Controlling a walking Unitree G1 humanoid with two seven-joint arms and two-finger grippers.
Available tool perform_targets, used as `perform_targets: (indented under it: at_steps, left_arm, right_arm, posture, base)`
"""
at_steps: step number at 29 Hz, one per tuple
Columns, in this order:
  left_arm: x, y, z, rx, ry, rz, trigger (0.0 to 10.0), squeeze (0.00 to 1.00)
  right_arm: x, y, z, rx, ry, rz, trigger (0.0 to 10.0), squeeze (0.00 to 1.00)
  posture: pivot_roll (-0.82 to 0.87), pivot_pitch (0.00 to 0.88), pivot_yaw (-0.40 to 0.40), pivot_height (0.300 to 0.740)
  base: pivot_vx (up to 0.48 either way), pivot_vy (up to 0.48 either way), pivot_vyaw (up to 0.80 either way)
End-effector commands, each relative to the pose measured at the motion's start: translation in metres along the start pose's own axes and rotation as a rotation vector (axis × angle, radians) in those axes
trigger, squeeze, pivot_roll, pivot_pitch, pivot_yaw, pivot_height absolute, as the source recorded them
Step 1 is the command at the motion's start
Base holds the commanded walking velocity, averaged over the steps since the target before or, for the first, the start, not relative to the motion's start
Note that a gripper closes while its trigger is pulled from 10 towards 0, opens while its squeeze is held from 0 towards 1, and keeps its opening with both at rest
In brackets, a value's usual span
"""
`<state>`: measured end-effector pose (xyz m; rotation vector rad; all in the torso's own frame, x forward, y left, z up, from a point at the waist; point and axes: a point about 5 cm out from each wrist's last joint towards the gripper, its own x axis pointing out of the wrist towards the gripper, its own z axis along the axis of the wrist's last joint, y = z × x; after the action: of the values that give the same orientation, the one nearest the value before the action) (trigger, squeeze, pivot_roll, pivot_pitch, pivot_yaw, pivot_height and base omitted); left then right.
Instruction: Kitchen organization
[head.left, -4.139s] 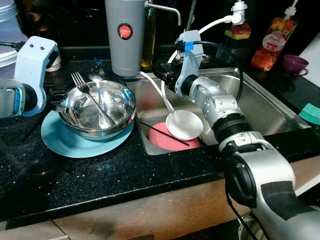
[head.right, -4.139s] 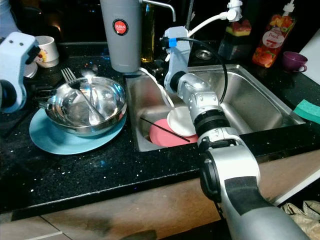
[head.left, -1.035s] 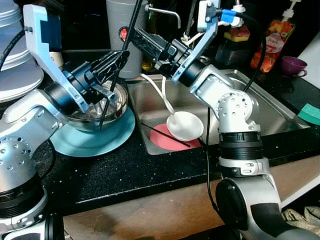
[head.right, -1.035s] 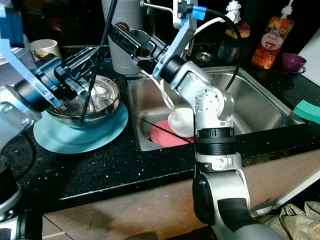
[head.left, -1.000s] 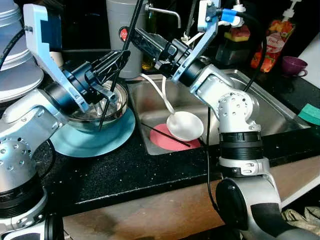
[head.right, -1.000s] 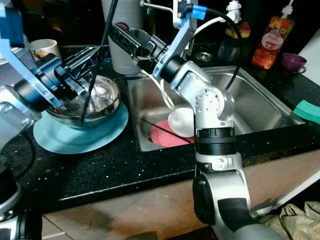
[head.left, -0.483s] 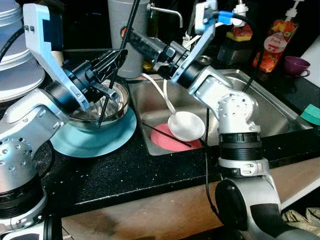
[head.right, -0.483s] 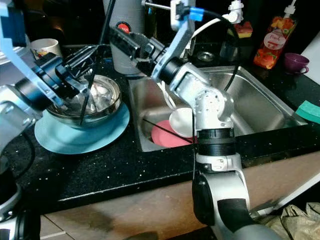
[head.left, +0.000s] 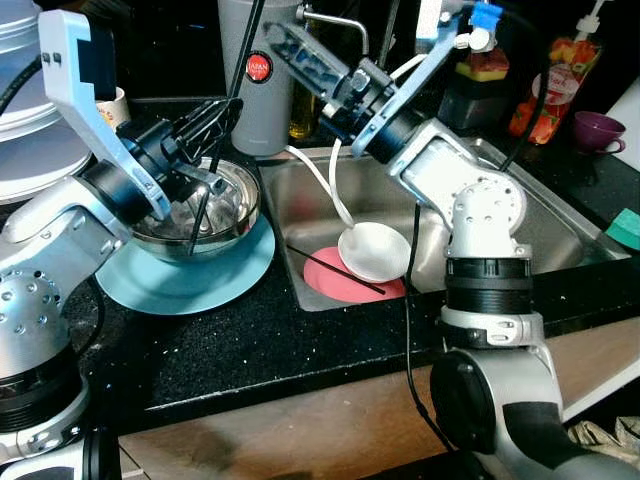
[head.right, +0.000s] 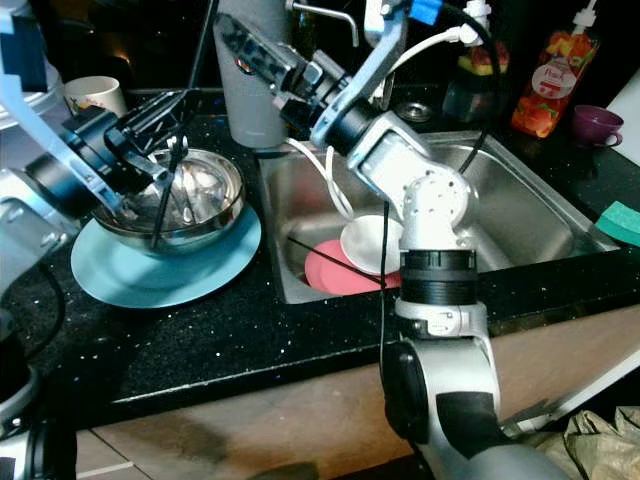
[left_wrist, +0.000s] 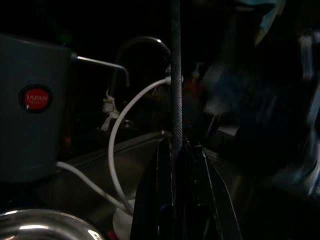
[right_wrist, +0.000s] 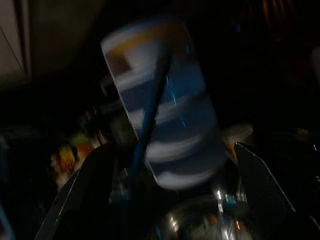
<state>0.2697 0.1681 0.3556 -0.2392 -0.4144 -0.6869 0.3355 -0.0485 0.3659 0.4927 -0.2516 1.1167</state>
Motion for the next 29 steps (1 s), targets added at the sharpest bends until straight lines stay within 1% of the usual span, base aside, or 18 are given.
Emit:
perform_targets:
  at_steps: [1, 6, 12, 17, 21, 29]
  left_arm:
    - [0.002, -0.004, -0.001, -0.006, -0.005, -0.035, 0.0, 0.00]
    - [0.003, -0.008, -0.003, -0.018, 0.003, -0.058, 0.0, 0.00]
    - [0.003, -0.010, -0.004, -0.020, 0.011, -0.069, 0.0, 0.00]
    - [0.002, -0.013, -0.007, -0.021, 0.019, -0.077, 0.0, 0.00]
    - [0.001, -0.015, -0.008, -0.022, 0.025, -0.082, 0.0, 0.00]
    - [0.000, -0.015, -0.008, -0.022, 0.024, -0.079, 0.0, 0.00]
  right_arm:
    - [0.001, 0.002, -0.005, -0.040, 0.029, -0.005, 10.0, 0.00]
    - [0.002, 0.005, -0.006, -0.034, 0.034, 0.009, 10.0, 0.00]
    - [0.003, 0.005, -0.006, -0.033, 0.034, 0.007, 10.0, 0.00]
    - [0.004, 0.001, -0.002, -0.018, 0.009, -0.026, 10.0, 0.00]
    - [0.005, -0.004, 0.004, 0.010, -0.038, -0.060, 10.0, 0.00]
    - [0.005, -0.006, 0.007, 0.018, -0.055, -0.075, 10.0, 0.00]
  posture:
    - [0.04, 0.081, -0.061, 0.740]
    - [0.04, 0.072, -0.064, 0.740]
    - [0.04, 0.070, -0.064, 0.740]
    - [0.04, 0.072, -0.066, 0.740]
    - [0.04, 0.075, -0.066, 0.740]
    - [0.04, 0.080, -0.067, 0.740]
  base:
    - [0.000, 0.000, 0.00]
    - [0.000, 0.000, 0.00]
    - [0.000, 0.000, 0.00]
    - [0.000, 0.000, 0.00]
    - [0.000, 0.000, 0.00]
    - [0.000, 0.000, 0.00]
